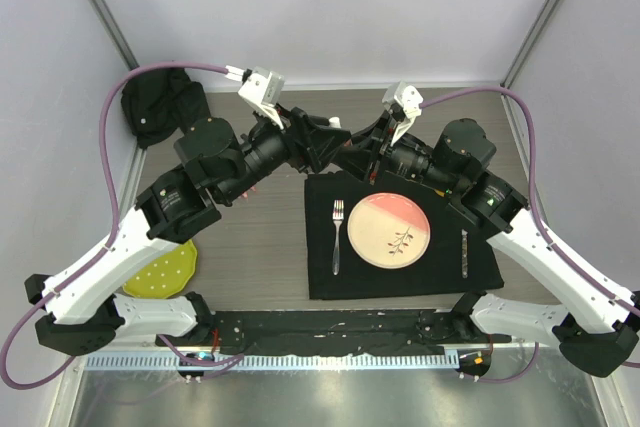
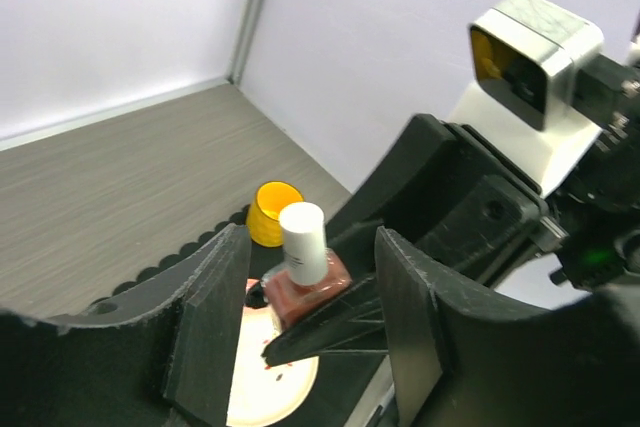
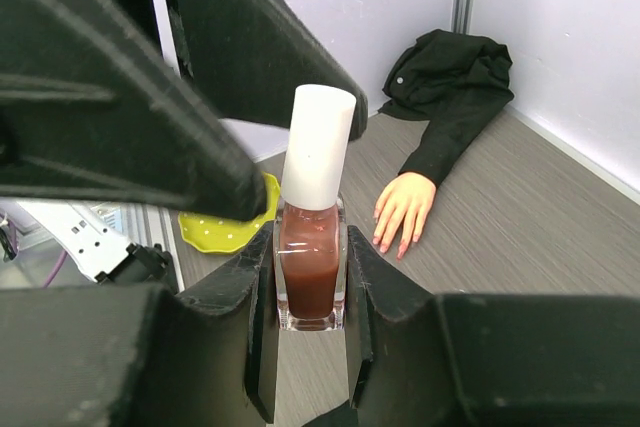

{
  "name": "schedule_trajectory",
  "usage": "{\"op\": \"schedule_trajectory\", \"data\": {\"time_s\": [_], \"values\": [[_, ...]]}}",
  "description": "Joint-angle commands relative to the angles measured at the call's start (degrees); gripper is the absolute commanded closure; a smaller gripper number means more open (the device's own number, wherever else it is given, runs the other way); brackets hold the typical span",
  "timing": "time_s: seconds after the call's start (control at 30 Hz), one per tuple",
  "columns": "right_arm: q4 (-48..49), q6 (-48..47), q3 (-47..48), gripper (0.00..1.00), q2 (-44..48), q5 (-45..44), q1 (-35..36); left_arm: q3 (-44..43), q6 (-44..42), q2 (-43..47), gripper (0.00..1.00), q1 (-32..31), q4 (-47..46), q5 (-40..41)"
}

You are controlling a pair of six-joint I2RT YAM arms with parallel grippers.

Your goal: Paint the nails

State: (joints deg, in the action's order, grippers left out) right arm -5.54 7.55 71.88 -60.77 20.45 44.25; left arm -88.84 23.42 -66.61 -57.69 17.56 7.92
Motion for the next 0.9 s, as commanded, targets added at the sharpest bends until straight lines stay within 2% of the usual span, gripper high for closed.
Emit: {"op": "schedule_trajectory", "data": {"time_s": [0.0,0.5,0.6,0.63,0.67,0.73,0.77,0.87], "values": [[2.55,-0.96,2.74,0.99,0.3,-1.29,0.49,-4.05,-0.66,-0.71,0.45,-0.32,1.33,5.69],[2.9,-0.87,3.1,0.99,-0.05,-1.46,1.28,-7.31,3.04,-3.26,0.62,-0.32,6.61,2.98],[3.08,-0.78,3.18,0.99,0.21,-1.46,1.37,-6.88,2.69,-3.35,0.8,-0.4,6.69,2.71],[3.17,-0.7,3.1,0.99,0.13,-1.38,1.54,-6.79,2.42,-3.35,0.9,-0.4,6.35,2.45],[3.6,-0.17,3.18,0.99,0.39,-1.11,1.63,-6.27,2.07,-3.35,0.94,-0.32,6.17,1.49],[4.57,0.97,3.01,0.99,0.31,0.29,1.63,-4.51,0.67,-2.48,1.0,-0.32,2.07,-1.75],[6.14,2.63,2.92,0.99,0.48,1.08,1.54,-1.63,0.14,-2.04,1.0,-0.32,-0.05,-4.03],[12.8,5.8,1.6,0.99,1.01,4.41,1.54,3.91,-3.55,-0.98,1.0,0.38,-9.02,-21.32]]}}
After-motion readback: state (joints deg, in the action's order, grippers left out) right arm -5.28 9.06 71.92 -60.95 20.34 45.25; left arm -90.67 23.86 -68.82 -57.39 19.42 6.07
